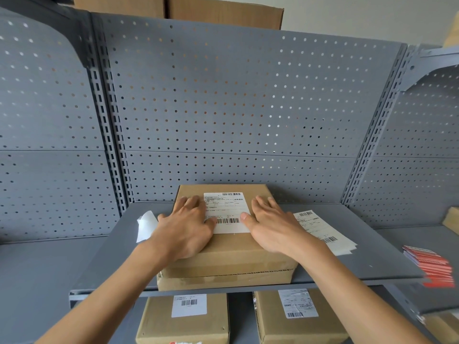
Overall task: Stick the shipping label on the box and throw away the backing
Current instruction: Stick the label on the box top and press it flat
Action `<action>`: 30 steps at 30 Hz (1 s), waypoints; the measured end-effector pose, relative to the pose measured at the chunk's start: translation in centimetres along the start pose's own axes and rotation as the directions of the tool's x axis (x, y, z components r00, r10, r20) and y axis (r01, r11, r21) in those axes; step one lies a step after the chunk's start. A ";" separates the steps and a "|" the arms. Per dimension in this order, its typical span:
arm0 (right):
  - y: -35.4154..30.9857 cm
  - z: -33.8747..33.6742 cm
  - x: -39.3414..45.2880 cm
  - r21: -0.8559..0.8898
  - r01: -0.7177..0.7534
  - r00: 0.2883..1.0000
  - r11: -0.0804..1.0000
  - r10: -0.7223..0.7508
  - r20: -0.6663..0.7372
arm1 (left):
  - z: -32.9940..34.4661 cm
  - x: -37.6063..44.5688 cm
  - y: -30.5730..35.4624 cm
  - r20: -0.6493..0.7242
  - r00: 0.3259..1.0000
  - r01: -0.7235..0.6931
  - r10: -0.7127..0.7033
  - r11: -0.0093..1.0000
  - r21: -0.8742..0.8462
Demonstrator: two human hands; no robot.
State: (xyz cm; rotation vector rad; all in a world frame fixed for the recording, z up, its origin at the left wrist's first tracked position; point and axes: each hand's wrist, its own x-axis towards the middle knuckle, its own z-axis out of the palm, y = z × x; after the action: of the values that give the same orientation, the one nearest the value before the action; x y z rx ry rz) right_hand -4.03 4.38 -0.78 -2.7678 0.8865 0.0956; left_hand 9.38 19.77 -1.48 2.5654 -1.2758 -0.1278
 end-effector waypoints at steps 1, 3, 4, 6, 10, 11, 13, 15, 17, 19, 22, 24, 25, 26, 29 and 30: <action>0.0 0.0 0.0 0.000 0.001 1.000 1.000 -0.001 0.006 | 0.0 0.0 0.0 0.002 1.000 0.000 0.000 1.000 -0.001; 0.0 -0.1 0.0 -0.005 0.005 1.000 1.000 -0.005 0.014 | -0.1 -0.1 0.0 0.008 1.000 -0.001 0.001 1.000 -0.001; 0.0 -0.2 0.0 -0.007 0.007 1.000 1.000 -0.007 0.017 | -0.2 -0.1 0.0 0.011 1.000 -0.002 0.002 1.000 -0.002; 0.2 -0.5 -0.1 0.002 0.013 1.000 1.000 -0.013 0.027 | -0.5 -0.3 0.0 0.015 1.000 -0.004 0.004 1.000 -0.014; 0.5 -1.0 -1.1 0.070 -0.002 0.999 0.998 -0.002 0.051 | -0.9 -1.0 0.3 0.004 1.000 0.021 -0.020 0.998 -0.058; 0.4 -1.0 -1.4 0.073 -0.015 0.998 0.997 0.010 0.056 | -0.9 -1.1 0.4 0.004 0.999 0.037 -0.037 0.997 -0.064; -0.2 -0.8 -1.8 0.060 -0.029 0.998 0.998 0.026 0.057 | -0.7 -1.4 0.8 0.000 0.999 0.050 -0.050 0.998 -0.046; -0.6 -0.3 -1.9 0.026 -0.028 0.999 0.999 0.027 0.037 | -0.3 -1.4 1.0 -0.010 0.999 0.043 -0.043 0.999 -0.002; -0.6 0.0 -1.8 -0.001 -0.021 1.000 1.000 0.021 0.018 | 0.1 -1.3 1.0 -0.025 0.999 0.041 -0.040 0.999 0.032; -0.5 0.2 -1.8 -0.020 -0.014 1.000 1.000 0.014 0.013 | 0.2 -1.4 1.0 -0.032 0.999 0.038 -0.037 0.999 0.037; -0.3 0.1 -1.8 -0.017 -0.004 1.000 1.000 0.005 0.023 | 0.0 -1.6 0.9 -0.021 1.000 0.024 -0.023 0.999 0.024; -0.2 -0.1 -1.8 -0.012 0.003 0.999 1.000 -0.002 0.033 | -0.1 -1.6 0.7 -0.008 1.000 0.015 -0.015 1.000 0.021; -0.1 -0.2 -1.8 -0.011 0.007 0.999 1.000 -0.006 0.038 | -0.2 -1.6 0.6 -0.007 1.000 0.009 -0.009 1.000 0.020; 0.0 -0.2 -1.8 -0.010 0.012 0.999 1.000 -0.012 0.042 | -0.2 -1.7 0.5 -0.008 1.000 0.005 -0.005 1.000 0.021; 0.3 -0.4 -1.9 0.003 0.023 0.998 1.000 -0.023 0.052 | -0.4 -1.8 0.6 0.007 1.000 0.008 -0.008 1.000 0.020; 0.3 -0.5 -1.8 0.004 0.025 0.998 1.000 -0.026 0.055 | -0.4 -1.8 0.6 0.012 1.000 0.007 -0.007 1.000 0.017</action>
State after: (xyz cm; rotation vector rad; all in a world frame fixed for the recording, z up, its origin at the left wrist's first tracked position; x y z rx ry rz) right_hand -5.71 5.06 -0.13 -2.7582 0.8368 0.1642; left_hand 7.95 20.94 -0.98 2.5878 -1.2776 -0.1344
